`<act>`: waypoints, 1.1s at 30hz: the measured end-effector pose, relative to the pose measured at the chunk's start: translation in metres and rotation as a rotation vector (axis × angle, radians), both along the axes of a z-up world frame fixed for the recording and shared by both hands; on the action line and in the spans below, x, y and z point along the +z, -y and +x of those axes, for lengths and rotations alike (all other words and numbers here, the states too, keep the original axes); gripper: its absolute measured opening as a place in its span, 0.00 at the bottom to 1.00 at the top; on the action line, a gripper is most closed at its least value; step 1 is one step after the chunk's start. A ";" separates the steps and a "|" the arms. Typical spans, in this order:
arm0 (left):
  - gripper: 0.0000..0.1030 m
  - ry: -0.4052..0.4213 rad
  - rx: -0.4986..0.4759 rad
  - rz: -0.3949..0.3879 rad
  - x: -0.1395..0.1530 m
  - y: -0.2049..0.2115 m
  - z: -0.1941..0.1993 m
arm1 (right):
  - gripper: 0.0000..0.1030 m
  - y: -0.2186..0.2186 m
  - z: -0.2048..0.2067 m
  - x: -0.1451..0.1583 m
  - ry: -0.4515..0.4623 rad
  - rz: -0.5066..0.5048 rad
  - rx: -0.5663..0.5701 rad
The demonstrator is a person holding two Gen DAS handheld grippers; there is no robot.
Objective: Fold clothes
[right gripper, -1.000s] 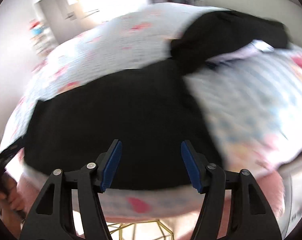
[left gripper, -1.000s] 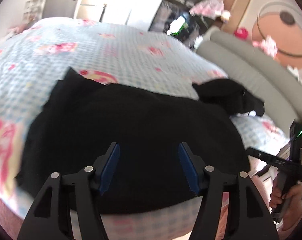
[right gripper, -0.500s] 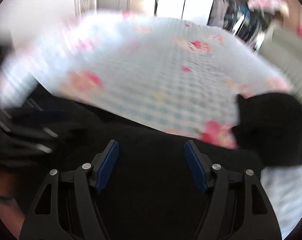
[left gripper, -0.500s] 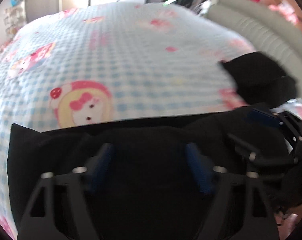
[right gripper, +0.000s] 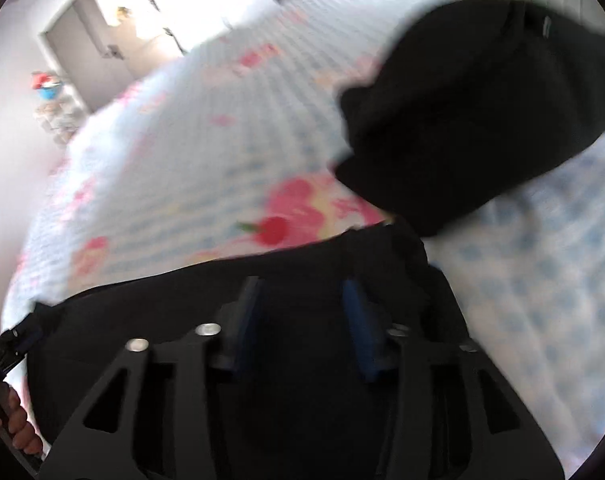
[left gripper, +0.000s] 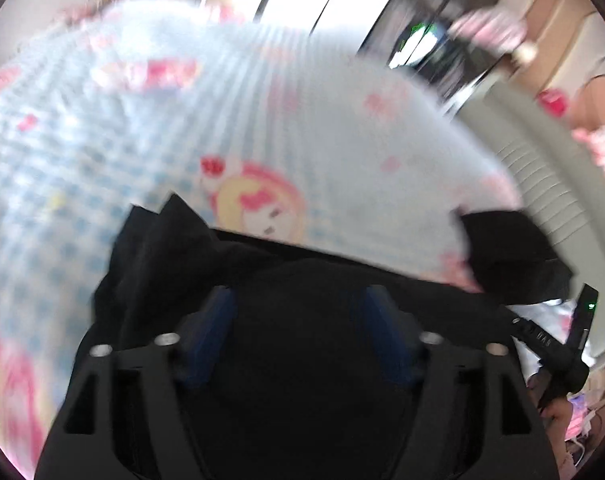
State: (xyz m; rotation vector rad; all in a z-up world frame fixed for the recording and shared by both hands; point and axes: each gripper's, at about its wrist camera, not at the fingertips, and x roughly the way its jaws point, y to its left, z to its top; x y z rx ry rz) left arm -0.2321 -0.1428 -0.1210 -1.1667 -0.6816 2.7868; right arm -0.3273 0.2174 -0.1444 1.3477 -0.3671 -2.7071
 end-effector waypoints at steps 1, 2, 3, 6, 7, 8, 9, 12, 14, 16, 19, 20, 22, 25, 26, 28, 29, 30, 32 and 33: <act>0.81 -0.047 -0.008 -0.006 0.007 -0.010 0.021 | 0.77 0.009 0.015 0.016 -0.033 0.004 0.045; 0.81 -0.065 -0.027 -0.014 0.007 -0.018 0.035 | 0.81 0.022 0.034 0.024 -0.056 0.055 0.085; 0.81 -0.067 -0.053 -0.022 0.003 -0.026 0.044 | 0.82 0.034 0.053 0.031 -0.078 0.106 0.125; 0.81 0.033 -0.075 -0.041 -0.030 -0.046 0.054 | 0.79 0.074 0.100 0.024 -0.056 0.345 0.179; 0.80 0.069 -0.074 -0.043 -0.041 -0.051 0.056 | 0.73 0.082 0.108 0.015 -0.036 0.363 0.205; 0.80 0.070 -0.068 -0.029 -0.047 -0.054 0.060 | 0.73 0.088 0.117 0.006 -0.026 0.331 0.219; 0.80 0.070 -0.064 -0.019 -0.052 -0.058 0.064 | 0.73 0.089 0.124 -0.001 -0.002 0.295 0.224; 0.81 0.076 -0.105 -0.102 -0.058 -0.072 0.073 | 0.74 0.094 0.141 -0.015 0.036 0.230 0.238; 0.81 0.109 -0.083 -0.170 -0.061 -0.066 0.075 | 0.74 0.093 0.147 -0.022 0.042 0.268 0.238; 0.81 0.131 -0.007 -0.225 -0.059 -0.048 0.078 | 0.74 0.086 0.149 -0.029 0.053 0.343 0.220; 0.73 0.127 0.077 -0.182 -0.052 -0.014 0.090 | 0.75 0.051 0.155 -0.027 0.078 0.387 0.094; 0.72 0.124 0.108 -0.175 -0.049 -0.008 0.094 | 0.74 0.039 0.158 -0.026 0.089 0.404 0.050; 0.72 0.112 0.127 -0.205 -0.041 -0.010 0.102 | 0.74 0.018 0.163 -0.021 0.114 0.429 -0.029; 0.73 0.058 0.046 -0.160 -0.030 -0.022 0.109 | 0.74 0.007 0.170 -0.005 0.117 0.352 -0.074; 0.73 0.045 0.007 -0.124 -0.029 -0.027 0.108 | 0.73 0.008 0.174 0.002 0.101 0.294 -0.060; 0.74 0.042 -0.071 -0.075 -0.032 -0.040 0.105 | 0.73 0.028 0.181 0.005 0.075 0.282 0.023; 0.74 0.053 -0.107 -0.065 -0.036 -0.048 0.102 | 0.74 0.038 0.185 0.007 0.063 0.277 0.066; 0.74 0.084 -0.115 -0.090 -0.044 -0.054 0.100 | 0.74 0.049 0.188 0.008 0.050 0.272 0.108; 0.76 0.145 -0.128 -0.139 -0.060 -0.063 0.097 | 0.74 0.069 0.195 0.000 0.062 0.260 0.188; 0.76 0.166 -0.114 -0.156 -0.064 -0.059 0.099 | 0.73 0.076 0.197 -0.010 0.092 0.273 0.204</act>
